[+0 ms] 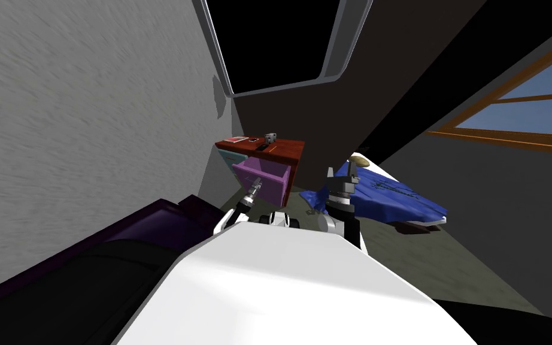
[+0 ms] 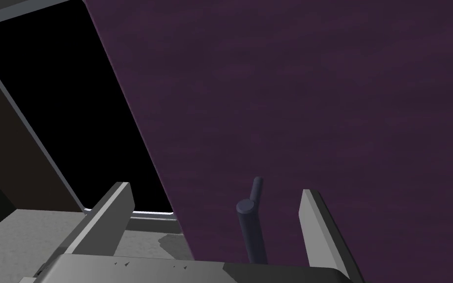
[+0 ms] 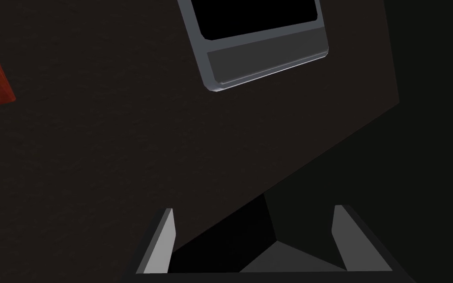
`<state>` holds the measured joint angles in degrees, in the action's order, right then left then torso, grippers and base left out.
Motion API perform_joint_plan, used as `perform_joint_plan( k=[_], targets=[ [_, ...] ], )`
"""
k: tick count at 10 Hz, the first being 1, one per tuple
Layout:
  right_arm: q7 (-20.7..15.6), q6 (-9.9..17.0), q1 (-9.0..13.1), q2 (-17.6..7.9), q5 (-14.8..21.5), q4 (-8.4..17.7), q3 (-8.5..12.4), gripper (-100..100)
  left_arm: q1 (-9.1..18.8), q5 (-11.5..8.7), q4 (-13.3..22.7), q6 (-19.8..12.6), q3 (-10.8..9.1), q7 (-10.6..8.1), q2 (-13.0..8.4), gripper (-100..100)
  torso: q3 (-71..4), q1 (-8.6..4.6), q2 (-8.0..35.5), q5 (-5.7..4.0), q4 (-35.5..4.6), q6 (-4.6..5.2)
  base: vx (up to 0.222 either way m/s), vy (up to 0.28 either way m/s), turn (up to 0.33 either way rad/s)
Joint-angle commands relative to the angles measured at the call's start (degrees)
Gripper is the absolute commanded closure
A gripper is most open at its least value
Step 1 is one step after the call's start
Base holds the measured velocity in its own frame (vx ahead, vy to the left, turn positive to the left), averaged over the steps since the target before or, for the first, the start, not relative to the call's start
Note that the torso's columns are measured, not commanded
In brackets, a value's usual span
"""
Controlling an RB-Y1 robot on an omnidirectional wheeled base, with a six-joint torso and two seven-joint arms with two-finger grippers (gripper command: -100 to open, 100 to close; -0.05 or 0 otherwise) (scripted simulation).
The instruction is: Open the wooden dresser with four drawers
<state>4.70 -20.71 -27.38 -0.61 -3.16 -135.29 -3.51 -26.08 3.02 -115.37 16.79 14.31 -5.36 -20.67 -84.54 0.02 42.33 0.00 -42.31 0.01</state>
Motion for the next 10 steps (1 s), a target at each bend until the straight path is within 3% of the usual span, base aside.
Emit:
perform_joint_plan(
  k=[1, 3, 4, 5, 10],
  targets=[
    [0.0, 0.0, 0.0, 0.0, 0.0, 0.0, 0.0, 0, -1.56, -0.2, -4.53, -2.6, -0.01, -0.59, -1.26, -100, 0.01, -0.01, 0.01, 0.0, 0.0, 0.0, 0.031, -0.008, 0.029],
    [0.0, 0.0, 0.0, 0.0, 0.0, 0.0, 0.0, 0, -2.81, -0.38, -7.87, -4.32, -0.06, -1.05, -2.32, -100, -0.01, -0.02, -0.02, 0.0, 0.01, 0.0, 0.025, -0.012, 0.024],
    [0.0, 0.0, 0.0, 0.0, 0.0, 0.0, 0.0, 0, -2.46, -0.29, -6.87, -4.14, 0.07, -0.85, -1.95, -100, -0.01, -0.06, 0.03, -0.06, -0.09, -0.02, 0.011, -0.006, 0.008],
    [0.0, 0.0, 0.01, 0.0, 0.0, 0.0, 0.0, 0, -2.54, -0.3, -7.01, -4.36, 0.08, -0.92, -2.01, 0, 0.03, -0.05, 0.07, -0.04, -0.07, 0.0, 0.0, 0.0, 0.0],
    [0.0, 0.0, 0.01, 0.0, 0.0, 0.0, 0.0, 0, -2.59, -0.3, -6.89, -4.43, 0.07, -0.91, -2.01, 0, -0.03, -0.04, -0.03, -0.01, 0.01, 0.0, 0.0, 0.0, 0.0]
  ],
)
